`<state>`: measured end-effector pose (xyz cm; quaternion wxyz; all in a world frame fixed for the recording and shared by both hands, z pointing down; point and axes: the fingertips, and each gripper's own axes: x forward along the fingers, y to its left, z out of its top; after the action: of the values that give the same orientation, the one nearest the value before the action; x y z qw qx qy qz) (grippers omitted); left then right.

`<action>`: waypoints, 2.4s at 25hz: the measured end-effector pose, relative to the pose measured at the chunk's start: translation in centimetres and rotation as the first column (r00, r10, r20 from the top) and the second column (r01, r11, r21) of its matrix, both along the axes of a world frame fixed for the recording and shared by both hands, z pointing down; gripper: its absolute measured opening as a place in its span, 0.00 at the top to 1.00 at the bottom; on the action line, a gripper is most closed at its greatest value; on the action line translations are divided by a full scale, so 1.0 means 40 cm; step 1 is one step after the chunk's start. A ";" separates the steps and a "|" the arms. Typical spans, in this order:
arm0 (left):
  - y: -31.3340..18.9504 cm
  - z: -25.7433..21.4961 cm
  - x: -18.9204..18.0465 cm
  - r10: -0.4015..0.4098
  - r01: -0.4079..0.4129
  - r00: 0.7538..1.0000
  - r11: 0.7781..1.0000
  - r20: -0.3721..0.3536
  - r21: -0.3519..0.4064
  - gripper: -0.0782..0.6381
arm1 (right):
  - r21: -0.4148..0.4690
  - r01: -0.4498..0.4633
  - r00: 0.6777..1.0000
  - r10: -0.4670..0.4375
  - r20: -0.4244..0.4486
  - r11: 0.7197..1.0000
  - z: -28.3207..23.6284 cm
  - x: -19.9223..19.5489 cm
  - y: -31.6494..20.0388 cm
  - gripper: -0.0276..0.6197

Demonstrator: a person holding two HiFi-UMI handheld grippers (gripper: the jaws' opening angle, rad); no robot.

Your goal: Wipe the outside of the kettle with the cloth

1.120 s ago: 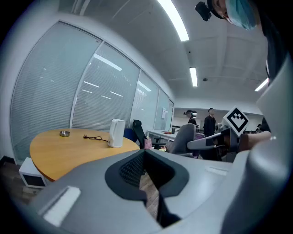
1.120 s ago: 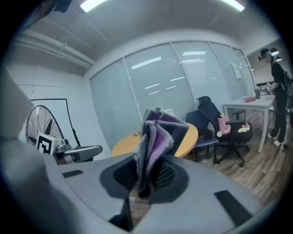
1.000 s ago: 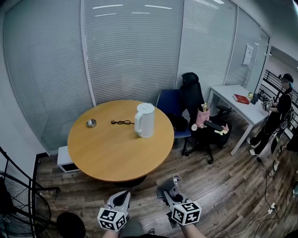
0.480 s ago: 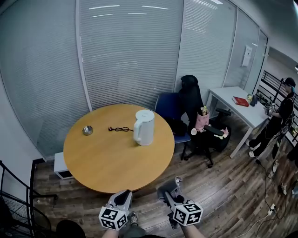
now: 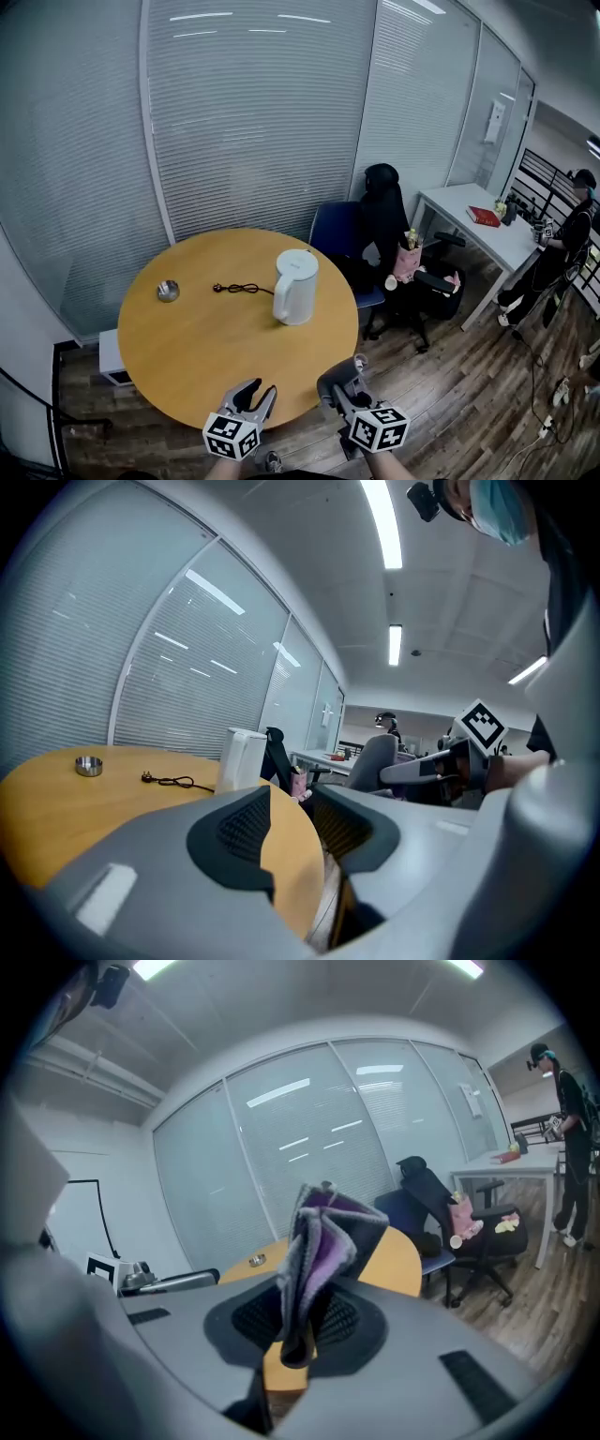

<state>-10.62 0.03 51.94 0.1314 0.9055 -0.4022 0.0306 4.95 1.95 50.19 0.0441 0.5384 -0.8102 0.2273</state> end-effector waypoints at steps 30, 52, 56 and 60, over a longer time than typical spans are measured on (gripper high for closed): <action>-0.479 0.065 0.040 0.014 -0.011 0.994 0.999 0.109 -0.031 0.68 | -0.038 0.065 0.992 -0.060 0.114 0.997 0.035 -0.043 -0.491 0.87; -0.675 0.056 0.147 0.016 -0.021 0.973 1.000 0.228 0.017 0.67 | -0.029 0.117 0.958 -0.105 0.268 0.993 0.023 -0.070 -0.737 0.87; -0.672 0.055 0.152 0.011 -0.015 0.976 1.000 0.219 0.016 0.68 | -0.049 0.126 0.952 -0.107 0.285 0.991 0.056 -0.062 -0.743 0.87; -0.669 0.056 0.155 0.005 -0.011 0.978 1.000 0.210 0.024 0.68 | -0.126 0.130 0.959 -0.093 0.268 0.983 0.147 -0.057 -0.743 0.87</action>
<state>-4.44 -26.74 54.19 0.0766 0.9005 -0.4106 0.1213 2.67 -27.75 56.07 -0.0117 0.4527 -0.8197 0.3507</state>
